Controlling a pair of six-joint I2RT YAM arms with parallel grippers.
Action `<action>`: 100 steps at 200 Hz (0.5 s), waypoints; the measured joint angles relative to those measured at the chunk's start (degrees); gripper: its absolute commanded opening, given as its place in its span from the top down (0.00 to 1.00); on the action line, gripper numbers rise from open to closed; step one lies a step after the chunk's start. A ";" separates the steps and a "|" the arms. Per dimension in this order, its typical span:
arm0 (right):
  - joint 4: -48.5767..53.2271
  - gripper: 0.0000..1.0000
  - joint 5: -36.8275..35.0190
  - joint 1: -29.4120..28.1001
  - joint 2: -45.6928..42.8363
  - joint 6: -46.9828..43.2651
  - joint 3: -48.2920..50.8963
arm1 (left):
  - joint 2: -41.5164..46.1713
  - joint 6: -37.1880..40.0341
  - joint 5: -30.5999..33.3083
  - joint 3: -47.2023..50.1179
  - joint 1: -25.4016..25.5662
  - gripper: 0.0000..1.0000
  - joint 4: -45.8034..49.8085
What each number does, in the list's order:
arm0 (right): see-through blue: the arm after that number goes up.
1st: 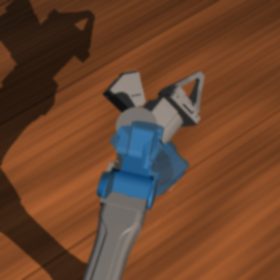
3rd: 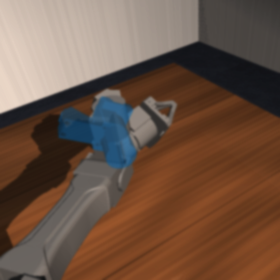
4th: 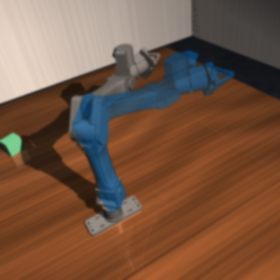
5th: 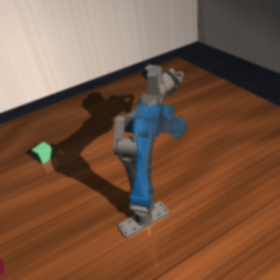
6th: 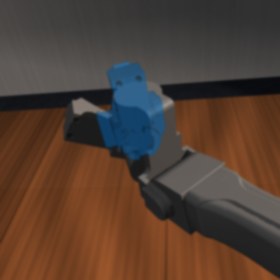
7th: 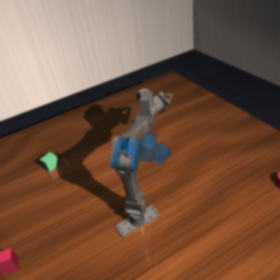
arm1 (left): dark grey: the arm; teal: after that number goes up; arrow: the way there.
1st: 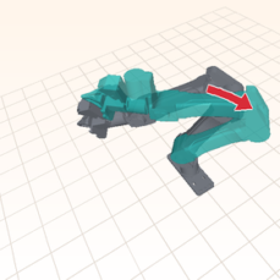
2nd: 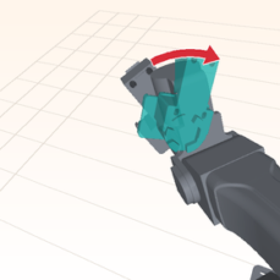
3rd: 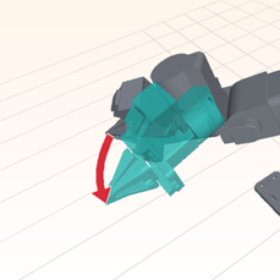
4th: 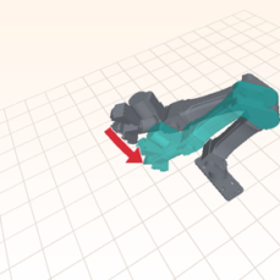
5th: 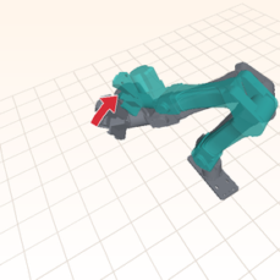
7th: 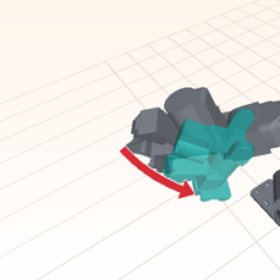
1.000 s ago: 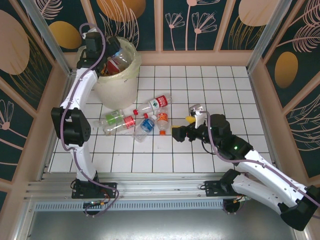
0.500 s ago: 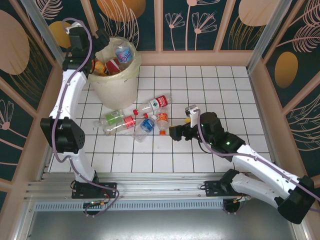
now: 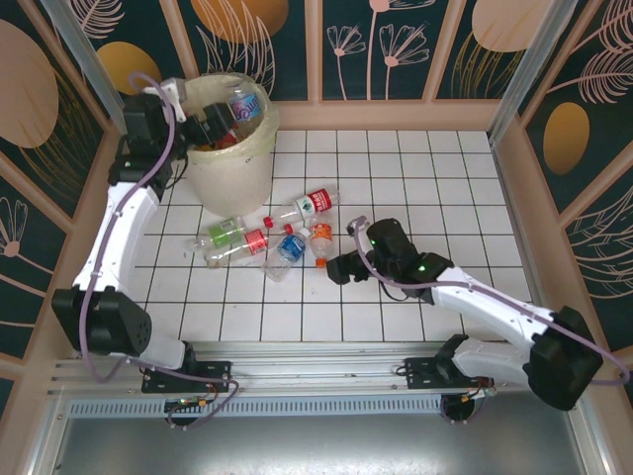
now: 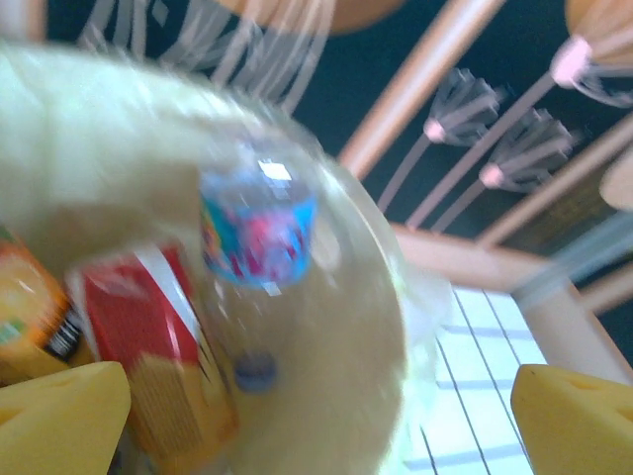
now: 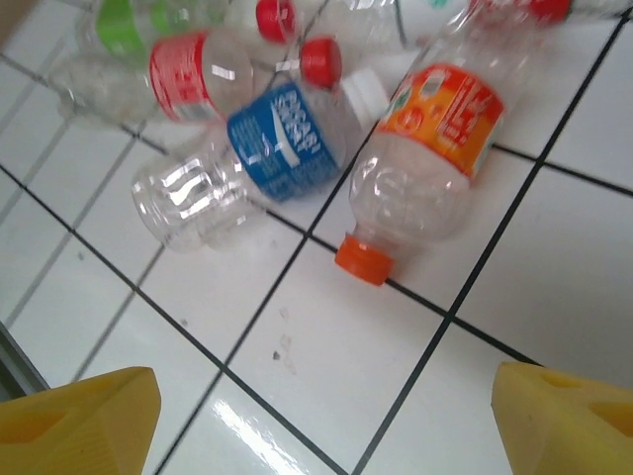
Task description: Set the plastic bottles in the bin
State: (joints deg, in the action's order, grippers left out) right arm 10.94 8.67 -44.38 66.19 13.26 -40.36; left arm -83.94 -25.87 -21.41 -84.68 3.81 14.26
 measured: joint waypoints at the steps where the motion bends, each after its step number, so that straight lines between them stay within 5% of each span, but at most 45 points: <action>1: 0.02 0.13 0.20 -0.04 0.37 -0.26 -0.09 | 0.20 0.04 -0.31 0.28 0.04 0.01 0.00; 22: 0.00 0.12 2.82 -0.66 4.68 -3.41 -1.31 | 5.03 1.18 -8.33 7.32 0.66 0.01 -2.01; 48: 0.98 0.23 0.76 -2.05 10.38 -4.42 -5.16 | 12.46 1.22 -16.31 16.87 1.16 0.02 -2.95; 100: -0.11 0.27 -8.57 -4.28 22.84 5.60 -13.79 | 19.58 1.75 -23.58 26.25 2.62 0.01 -2.95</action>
State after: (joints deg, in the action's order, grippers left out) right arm 10.83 0.10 -48.66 89.03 18.85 -54.15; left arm -64.36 -24.12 -44.99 -58.43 6.44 11.31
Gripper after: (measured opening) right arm 0.718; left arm 0.985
